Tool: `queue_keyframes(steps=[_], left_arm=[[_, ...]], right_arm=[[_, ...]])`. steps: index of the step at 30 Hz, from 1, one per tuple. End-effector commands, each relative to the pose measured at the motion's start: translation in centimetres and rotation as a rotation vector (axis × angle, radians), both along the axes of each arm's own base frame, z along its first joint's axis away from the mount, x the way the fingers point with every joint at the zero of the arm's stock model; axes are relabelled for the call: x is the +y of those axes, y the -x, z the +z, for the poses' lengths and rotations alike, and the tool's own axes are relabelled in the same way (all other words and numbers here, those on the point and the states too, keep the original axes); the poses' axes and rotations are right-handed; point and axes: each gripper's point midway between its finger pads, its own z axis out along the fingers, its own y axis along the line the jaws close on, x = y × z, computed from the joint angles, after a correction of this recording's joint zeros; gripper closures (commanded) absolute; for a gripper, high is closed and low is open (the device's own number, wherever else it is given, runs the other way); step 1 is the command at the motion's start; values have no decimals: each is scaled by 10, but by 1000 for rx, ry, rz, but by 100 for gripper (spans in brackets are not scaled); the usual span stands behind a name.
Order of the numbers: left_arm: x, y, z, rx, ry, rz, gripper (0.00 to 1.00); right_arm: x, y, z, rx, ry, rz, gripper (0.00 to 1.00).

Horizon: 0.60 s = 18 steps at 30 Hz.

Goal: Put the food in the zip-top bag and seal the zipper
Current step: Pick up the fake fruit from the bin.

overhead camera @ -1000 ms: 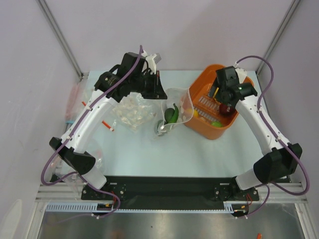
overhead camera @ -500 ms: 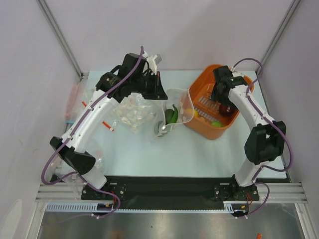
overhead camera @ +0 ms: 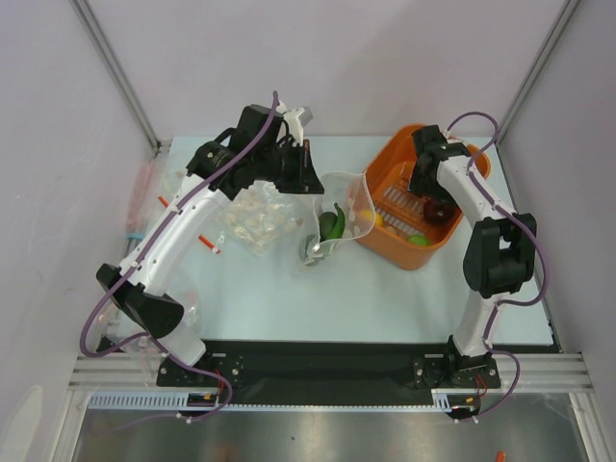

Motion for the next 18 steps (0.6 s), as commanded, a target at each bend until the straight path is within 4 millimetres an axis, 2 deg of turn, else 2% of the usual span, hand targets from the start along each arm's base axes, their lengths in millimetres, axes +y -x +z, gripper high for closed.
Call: queue_keyframes(steps=[1, 14, 16, 18], left_arm=[[3, 3, 26, -75, 56, -2, 100], [5, 3, 27, -83, 50, 3, 100], [5, 2, 28, -84, 51, 3, 100], [5, 2, 27, -83, 49, 4, 100]], right_arm=[[-7, -16, 1, -22, 26, 0, 0], [-23, -28, -40, 62, 82, -14, 1], [-22, -29, -46, 71, 79, -13, 3], [-21, -31, -45, 57, 74, -16, 10]])
